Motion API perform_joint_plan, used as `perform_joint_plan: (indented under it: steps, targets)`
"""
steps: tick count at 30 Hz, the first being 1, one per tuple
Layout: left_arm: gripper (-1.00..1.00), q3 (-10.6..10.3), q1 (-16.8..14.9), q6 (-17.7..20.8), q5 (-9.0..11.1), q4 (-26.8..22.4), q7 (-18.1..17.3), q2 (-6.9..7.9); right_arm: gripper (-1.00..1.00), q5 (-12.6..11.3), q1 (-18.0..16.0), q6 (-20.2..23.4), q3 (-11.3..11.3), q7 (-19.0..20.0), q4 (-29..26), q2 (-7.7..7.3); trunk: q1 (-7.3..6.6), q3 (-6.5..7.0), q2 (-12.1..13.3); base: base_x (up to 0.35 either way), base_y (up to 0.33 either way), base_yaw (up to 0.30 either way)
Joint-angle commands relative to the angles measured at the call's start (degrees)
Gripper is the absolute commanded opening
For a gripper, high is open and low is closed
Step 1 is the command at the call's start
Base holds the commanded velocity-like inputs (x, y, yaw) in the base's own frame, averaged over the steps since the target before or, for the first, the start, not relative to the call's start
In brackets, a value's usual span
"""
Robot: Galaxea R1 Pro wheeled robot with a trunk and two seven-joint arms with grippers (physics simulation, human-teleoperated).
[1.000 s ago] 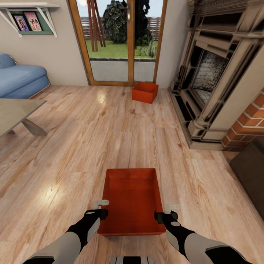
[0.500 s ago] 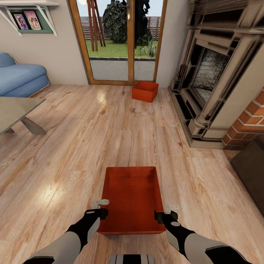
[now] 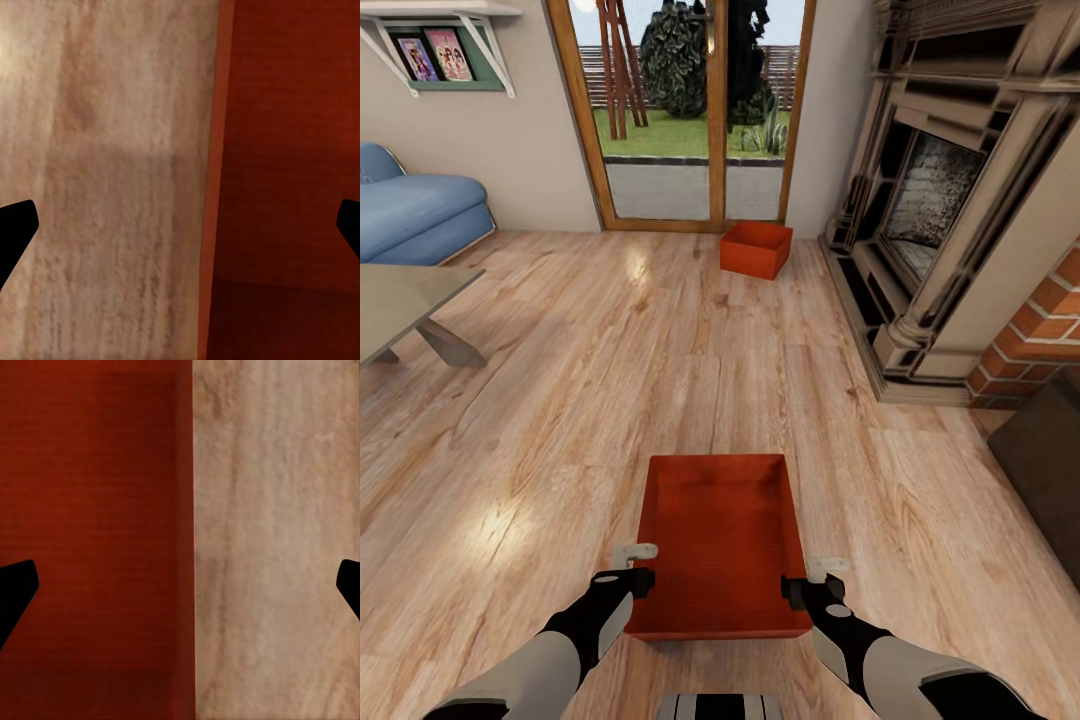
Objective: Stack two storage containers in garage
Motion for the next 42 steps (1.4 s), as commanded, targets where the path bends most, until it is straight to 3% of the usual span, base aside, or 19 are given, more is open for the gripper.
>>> perform_joint_plan:
  steps: [1,42]
  targets:
    - [1.00,0.2,0.0,0.3,0.0,-0.1,0.1,-0.05,1.00,-0.4,0.0,-0.4,0.5,-0.2,0.1,0.02,-0.01,-0.04,0.0,0.000,0.000,0.000]
    - [1.00,0.3,0.0,0.3,0.0,-0.4,0.1,-0.03,1.00,-0.4,-0.1,-0.5,0.4,-0.2,0.1,0.02,-0.01,-0.04,0.0,0.022,0.000,0.000]
